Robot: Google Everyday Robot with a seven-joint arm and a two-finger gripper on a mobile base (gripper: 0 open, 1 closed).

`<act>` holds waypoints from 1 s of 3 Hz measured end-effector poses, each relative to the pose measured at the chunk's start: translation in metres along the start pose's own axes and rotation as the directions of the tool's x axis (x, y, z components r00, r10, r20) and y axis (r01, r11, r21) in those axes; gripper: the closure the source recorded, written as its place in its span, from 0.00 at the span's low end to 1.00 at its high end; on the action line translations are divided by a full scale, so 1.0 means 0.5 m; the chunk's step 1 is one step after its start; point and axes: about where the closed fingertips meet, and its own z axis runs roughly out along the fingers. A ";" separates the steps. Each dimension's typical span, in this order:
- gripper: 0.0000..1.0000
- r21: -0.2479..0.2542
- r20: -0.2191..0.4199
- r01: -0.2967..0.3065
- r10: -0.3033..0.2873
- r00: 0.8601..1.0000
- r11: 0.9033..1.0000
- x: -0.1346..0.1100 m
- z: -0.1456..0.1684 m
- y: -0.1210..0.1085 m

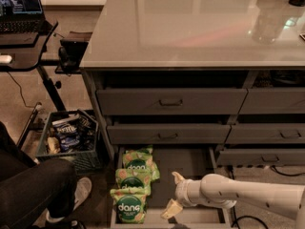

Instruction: Pick green rice chip bag from bottom drawer and place on counter

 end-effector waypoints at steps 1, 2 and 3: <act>0.00 -0.040 0.028 0.044 -0.043 0.999 0.998 0.006 0.050 0.022; 0.00 -0.097 0.091 0.101 -0.092 0.992 0.990 0.006 0.106 0.053; 0.00 -0.127 0.154 0.126 -0.106 0.982 0.984 0.009 0.140 0.061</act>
Offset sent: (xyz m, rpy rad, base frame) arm -0.0207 0.0654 -0.0690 0.1470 -0.0344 0.2504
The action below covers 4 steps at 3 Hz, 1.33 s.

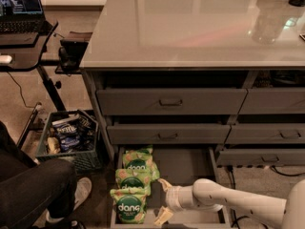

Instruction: Pick green rice chip bag from bottom drawer and place on counter

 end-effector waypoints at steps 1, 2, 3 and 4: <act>0.00 0.000 0.000 0.000 0.000 1.000 1.000 0.000 0.000 0.000; 0.00 -0.005 0.004 -0.009 0.009 1.000 1.000 0.011 0.032 -0.001; 0.00 -0.031 0.027 -0.007 0.008 1.000 0.999 0.010 0.076 -0.007; 0.00 -0.058 0.046 0.002 0.000 0.999 0.998 0.006 0.114 -0.016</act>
Offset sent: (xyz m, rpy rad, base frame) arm 0.0080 0.0158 -0.0320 0.0090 0.0178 -0.0111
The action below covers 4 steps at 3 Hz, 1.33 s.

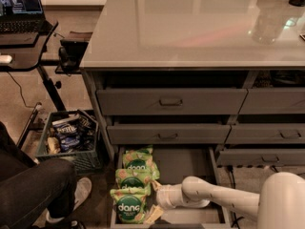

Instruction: Pick green rice chip bag from bottom drawer and place on counter

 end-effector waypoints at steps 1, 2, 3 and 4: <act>0.17 -0.024 0.009 0.006 -0.006 1.000 1.000 -0.004 0.025 -0.008; 0.22 -0.051 0.014 0.014 -0.013 1.000 0.999 -0.012 0.048 -0.009; 0.25 -0.071 0.014 0.017 -0.016 1.000 0.997 -0.017 0.064 -0.009; 0.32 -0.105 0.009 0.013 -0.012 1.000 0.994 -0.018 0.090 -0.003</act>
Offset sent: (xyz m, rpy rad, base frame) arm 0.0134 0.0315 -0.0127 0.0201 0.0231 0.0749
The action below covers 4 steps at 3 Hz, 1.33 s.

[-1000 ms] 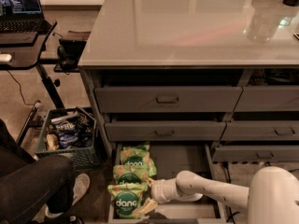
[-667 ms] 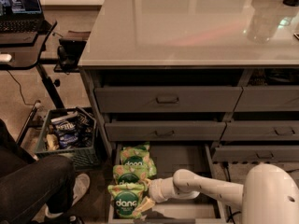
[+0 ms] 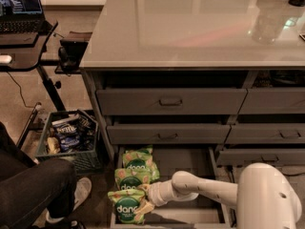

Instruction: Pick green rice chip bag from bottom drawer and place on counter

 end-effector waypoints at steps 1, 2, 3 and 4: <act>0.40 -0.055 -0.005 -0.012 0.011 1.000 0.998 0.005 0.041 0.014; 0.44 -0.074 -0.007 -0.021 0.020 1.000 0.997 0.008 0.053 0.020; 0.51 -0.092 -0.007 -0.035 0.035 0.999 0.995 0.013 0.062 0.026; 0.69 -0.092 -0.007 -0.035 0.035 0.999 0.995 0.013 0.062 0.026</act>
Offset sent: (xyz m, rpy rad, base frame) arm -0.0204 0.0350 -0.0477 -0.0040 0.1468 0.0932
